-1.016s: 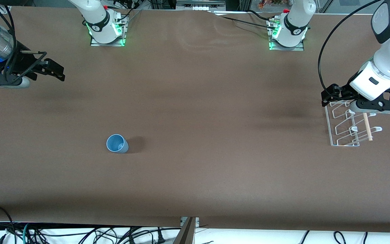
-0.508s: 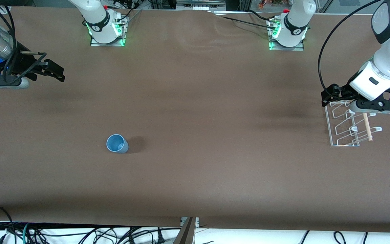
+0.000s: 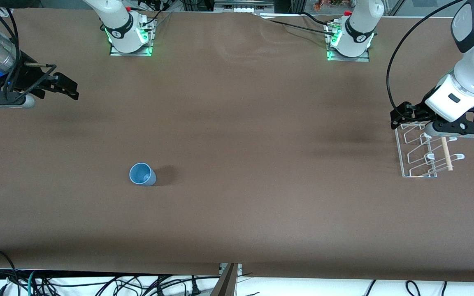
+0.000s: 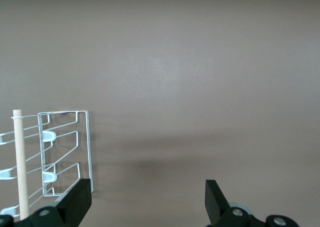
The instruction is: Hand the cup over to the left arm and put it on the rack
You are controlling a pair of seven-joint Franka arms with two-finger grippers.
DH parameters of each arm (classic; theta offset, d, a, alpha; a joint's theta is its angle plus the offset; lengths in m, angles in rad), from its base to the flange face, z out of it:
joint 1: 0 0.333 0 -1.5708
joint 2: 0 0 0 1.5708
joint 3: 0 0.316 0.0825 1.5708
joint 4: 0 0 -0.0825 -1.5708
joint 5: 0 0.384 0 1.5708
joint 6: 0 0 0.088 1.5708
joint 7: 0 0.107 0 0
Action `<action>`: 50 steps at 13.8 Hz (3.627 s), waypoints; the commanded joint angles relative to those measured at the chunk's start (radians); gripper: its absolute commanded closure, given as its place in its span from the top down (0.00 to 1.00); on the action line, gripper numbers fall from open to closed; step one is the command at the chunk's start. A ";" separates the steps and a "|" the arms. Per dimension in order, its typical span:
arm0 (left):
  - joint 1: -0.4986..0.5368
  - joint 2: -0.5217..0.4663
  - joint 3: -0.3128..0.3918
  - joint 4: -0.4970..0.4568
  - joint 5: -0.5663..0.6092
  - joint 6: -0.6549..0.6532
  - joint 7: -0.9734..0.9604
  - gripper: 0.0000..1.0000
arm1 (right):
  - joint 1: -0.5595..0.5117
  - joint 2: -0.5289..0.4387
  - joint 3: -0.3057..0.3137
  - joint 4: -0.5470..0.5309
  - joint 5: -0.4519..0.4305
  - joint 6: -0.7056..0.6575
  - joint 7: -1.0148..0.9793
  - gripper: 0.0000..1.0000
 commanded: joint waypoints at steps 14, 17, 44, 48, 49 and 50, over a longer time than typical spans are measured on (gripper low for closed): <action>-0.003 -0.011 0.000 0.001 -0.010 0.000 -0.012 1.00 | -0.001 0.079 0.009 0.047 0.001 0.039 0.019 0.99; -0.003 -0.011 0.000 0.001 -0.012 0.000 -0.012 1.00 | 0.015 0.226 0.015 0.054 0.001 0.164 0.002 0.99; -0.011 -0.011 0.000 0.001 -0.010 -0.005 -0.015 1.00 | 0.093 0.841 0.013 0.372 0.000 0.338 -0.016 0.02; -0.011 -0.011 0.000 0.001 -0.010 -0.005 -0.015 1.00 | 0.097 0.838 0.013 0.374 0.001 0.341 0.054 0.00; -0.011 -0.011 0.000 0.001 -0.012 -0.005 -0.015 1.00 | 0.099 0.838 0.015 0.374 0.001 0.343 0.057 0.00; -0.011 -0.011 0.000 0.001 -0.010 -0.005 -0.013 1.00 | 0.097 0.837 0.015 0.374 0.001 0.343 0.063 0.00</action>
